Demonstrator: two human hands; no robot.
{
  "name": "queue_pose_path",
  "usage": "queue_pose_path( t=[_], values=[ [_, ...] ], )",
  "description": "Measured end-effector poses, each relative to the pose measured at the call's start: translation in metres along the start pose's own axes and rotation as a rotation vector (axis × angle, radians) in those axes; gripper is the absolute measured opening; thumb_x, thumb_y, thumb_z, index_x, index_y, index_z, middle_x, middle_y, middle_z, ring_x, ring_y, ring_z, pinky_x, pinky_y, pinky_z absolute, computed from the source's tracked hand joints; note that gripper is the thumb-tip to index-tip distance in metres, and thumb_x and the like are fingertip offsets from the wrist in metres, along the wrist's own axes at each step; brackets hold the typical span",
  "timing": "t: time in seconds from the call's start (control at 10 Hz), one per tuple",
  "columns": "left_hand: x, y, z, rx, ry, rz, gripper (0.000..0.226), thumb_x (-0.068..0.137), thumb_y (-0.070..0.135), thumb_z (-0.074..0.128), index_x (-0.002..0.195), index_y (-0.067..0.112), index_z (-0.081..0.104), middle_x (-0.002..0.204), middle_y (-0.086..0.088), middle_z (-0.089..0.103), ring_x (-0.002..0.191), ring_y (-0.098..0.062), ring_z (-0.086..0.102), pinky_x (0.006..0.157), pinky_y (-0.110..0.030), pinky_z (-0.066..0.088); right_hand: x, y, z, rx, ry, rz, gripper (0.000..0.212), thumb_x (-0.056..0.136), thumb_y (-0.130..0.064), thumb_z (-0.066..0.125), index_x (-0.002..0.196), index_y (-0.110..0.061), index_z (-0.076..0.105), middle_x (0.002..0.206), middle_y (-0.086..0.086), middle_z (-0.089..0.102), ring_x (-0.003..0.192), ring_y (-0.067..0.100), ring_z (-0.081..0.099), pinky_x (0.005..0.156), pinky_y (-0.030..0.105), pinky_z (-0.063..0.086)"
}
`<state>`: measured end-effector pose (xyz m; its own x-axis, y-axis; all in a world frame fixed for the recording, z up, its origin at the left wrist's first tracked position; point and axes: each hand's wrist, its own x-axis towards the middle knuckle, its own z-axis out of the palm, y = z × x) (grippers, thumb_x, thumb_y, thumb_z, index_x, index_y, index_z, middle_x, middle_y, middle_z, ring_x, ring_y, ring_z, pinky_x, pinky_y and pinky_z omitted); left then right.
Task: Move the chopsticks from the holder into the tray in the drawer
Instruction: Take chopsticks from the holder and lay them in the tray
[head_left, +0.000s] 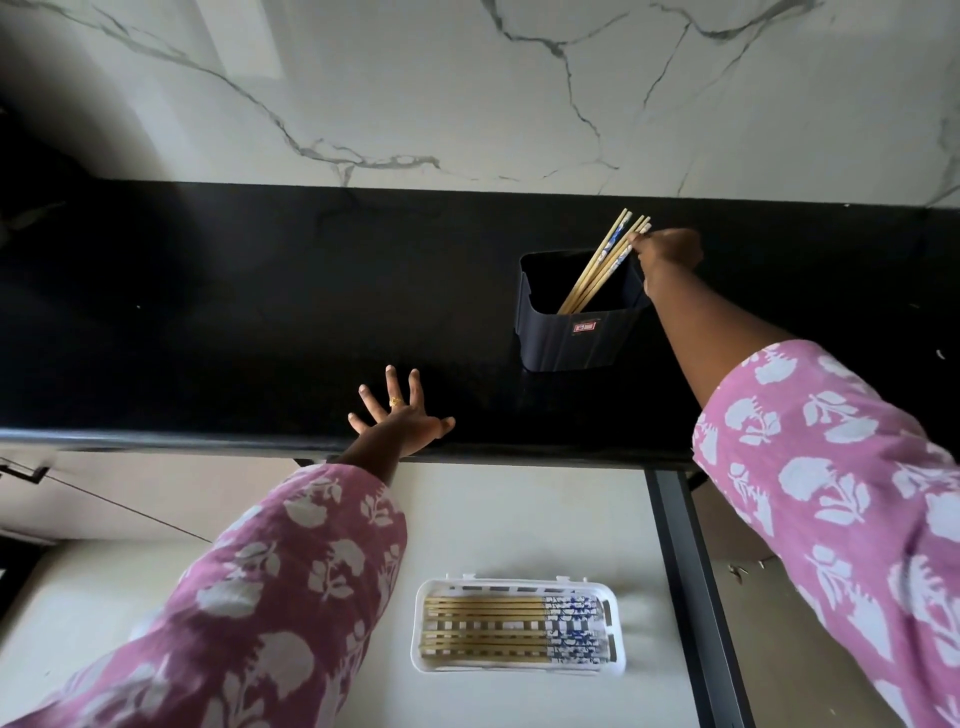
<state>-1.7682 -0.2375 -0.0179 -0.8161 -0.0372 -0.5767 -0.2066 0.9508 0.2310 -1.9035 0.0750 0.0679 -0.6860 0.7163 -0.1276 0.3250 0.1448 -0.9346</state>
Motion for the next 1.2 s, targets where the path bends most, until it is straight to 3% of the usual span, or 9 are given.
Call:
queue_pose_path(
  t=[0.3,0.4,0.5,0.7,0.8,0.9,1.0,1.1,1.2],
  values=[
    [-0.001,-0.001,0.0,-0.009,0.014,-0.002,0.086,0.091,0.059,0.041,0.149,0.032,-0.016,0.153,0.003,-0.035,0.141,-0.04,-0.026,0.112,-0.061,-0.004,0.026,0.01,-0.001,0.048,0.056,0.028,0.029,0.072,-0.016,0.079,0.095,-0.001,0.071,0.099,0.015,0.074,0.09,0.025,0.071,0.083,0.039,0.059],
    [-0.001,0.0,0.001,-0.02,0.03,0.003,0.086,0.09,0.06,0.041,0.149,0.033,-0.015,0.153,0.004,-0.035,0.141,-0.039,-0.027,0.112,-0.061,-0.005,0.007,-0.005,-0.02,0.15,0.098,0.012,0.021,0.072,-0.011,0.077,0.09,-0.001,0.072,0.086,0.014,0.074,0.075,0.023,0.072,0.076,0.04,0.061],
    [-0.003,0.0,0.004,-0.036,0.059,0.016,0.086,0.09,0.059,0.043,0.15,0.033,-0.013,0.154,0.004,-0.032,0.141,-0.039,-0.026,0.112,-0.06,-0.006,-0.023,-0.028,-0.04,0.218,0.136,-0.078,0.018,0.078,-0.005,0.07,0.095,0.002,0.071,0.079,0.014,0.069,0.067,0.02,0.067,0.072,0.034,0.061],
    [-0.009,0.002,0.005,-0.113,0.112,-0.001,0.084,0.09,0.054,0.047,0.151,0.034,-0.008,0.156,0.007,-0.027,0.142,-0.035,-0.026,0.113,-0.057,-0.01,-0.057,-0.058,-0.078,0.249,0.262,-0.258,0.016,0.078,-0.014,0.067,0.087,-0.003,0.074,0.076,0.011,0.073,0.075,0.023,0.071,0.078,0.04,0.059],
    [-0.015,0.009,-0.001,-0.1,0.117,-0.048,0.081,0.091,0.047,0.049,0.152,0.03,-0.001,0.159,0.004,-0.018,0.145,-0.031,-0.019,0.113,-0.058,-0.01,-0.086,-0.066,-0.096,0.4,0.275,-0.296,0.016,0.083,-0.007,0.065,0.092,0.003,0.072,0.075,0.008,0.067,0.069,0.017,0.067,0.077,0.034,0.06],
    [-0.028,0.032,-0.016,-0.174,0.134,-0.001,0.062,0.091,0.039,0.05,0.147,0.02,0.03,0.16,-0.003,0.011,0.147,-0.031,0.007,0.114,-0.057,0.004,-0.121,-0.063,-0.106,0.64,0.288,-0.245,0.018,0.084,-0.001,0.064,0.099,0.008,0.068,0.077,0.011,0.066,0.062,0.01,0.065,0.067,0.021,0.058],
    [-0.052,0.064,-0.035,-0.604,0.191,0.153,0.046,0.095,0.041,0.049,0.132,0.014,0.054,0.138,-0.013,0.051,0.129,-0.032,0.046,0.109,-0.041,0.036,-0.148,-0.052,-0.113,0.885,0.323,-0.082,0.019,0.082,0.0,0.066,0.098,0.008,0.069,0.066,0.005,0.064,0.051,0.004,0.062,0.056,0.015,0.054],
    [-0.076,0.088,-0.049,-1.019,0.244,0.319,0.05,0.097,0.039,0.048,0.139,0.011,0.047,0.142,-0.01,0.049,0.132,-0.027,0.044,0.11,-0.032,0.034,-0.175,-0.035,-0.116,1.006,0.281,0.127,0.012,0.084,-0.003,0.066,0.073,0.0,0.066,0.064,0.004,0.061,0.055,0.007,0.06,0.048,0.012,0.051],
    [-0.095,0.104,-0.059,-1.227,0.264,0.491,0.052,0.098,0.036,0.047,0.141,0.007,0.044,0.141,-0.011,0.05,0.131,-0.025,0.046,0.109,-0.03,0.034,-0.195,-0.012,-0.118,1.083,0.226,0.387,0.027,0.086,-0.01,0.067,0.064,-0.006,0.052,0.068,0.004,0.057,0.059,0.009,0.058,0.058,0.023,0.058]
  ],
)
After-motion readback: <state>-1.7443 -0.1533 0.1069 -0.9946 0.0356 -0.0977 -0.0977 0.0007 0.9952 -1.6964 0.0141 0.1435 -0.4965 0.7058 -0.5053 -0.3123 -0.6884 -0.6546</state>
